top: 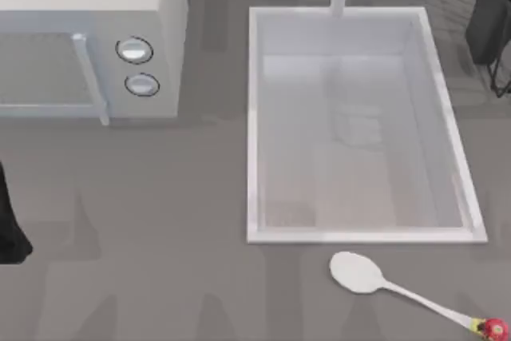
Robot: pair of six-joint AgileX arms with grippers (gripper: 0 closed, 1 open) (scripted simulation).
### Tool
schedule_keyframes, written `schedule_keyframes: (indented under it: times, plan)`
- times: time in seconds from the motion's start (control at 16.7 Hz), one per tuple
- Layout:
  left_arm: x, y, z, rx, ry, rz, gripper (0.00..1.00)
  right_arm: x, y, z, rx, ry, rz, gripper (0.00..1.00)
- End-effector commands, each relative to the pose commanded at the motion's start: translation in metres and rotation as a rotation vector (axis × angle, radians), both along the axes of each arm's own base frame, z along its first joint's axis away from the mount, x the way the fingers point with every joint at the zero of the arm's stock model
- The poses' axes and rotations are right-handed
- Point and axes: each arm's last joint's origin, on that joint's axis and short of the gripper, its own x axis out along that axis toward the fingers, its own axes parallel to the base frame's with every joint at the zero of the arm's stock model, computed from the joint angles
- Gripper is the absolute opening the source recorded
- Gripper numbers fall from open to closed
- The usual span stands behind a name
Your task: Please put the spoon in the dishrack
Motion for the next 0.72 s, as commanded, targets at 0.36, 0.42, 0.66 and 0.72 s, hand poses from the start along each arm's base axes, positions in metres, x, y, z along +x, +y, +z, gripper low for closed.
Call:
schedule_keyframes:
  times: [0.36,0.42,0.66,0.72]
  plan:
    - [0.000,0.000,0.000,0.000,0.000,0.000,1.00,0.002,0.006,0.014,-0.049,0.109,0.058,1.00]
    - [0.000,0.000,0.000,0.000,0.000,0.000,1.00,0.003,0.009,0.019,-0.073,0.162,0.085,1.00]
    - [0.000,0.000,0.000,0.000,0.000,0.000,1.00,0.021,0.026,0.039,-0.220,0.475,0.235,1.00]
    - [0.000,0.000,0.000,0.000,0.000,0.000,1.00,0.028,0.032,0.042,-0.269,0.572,0.283,1.00]
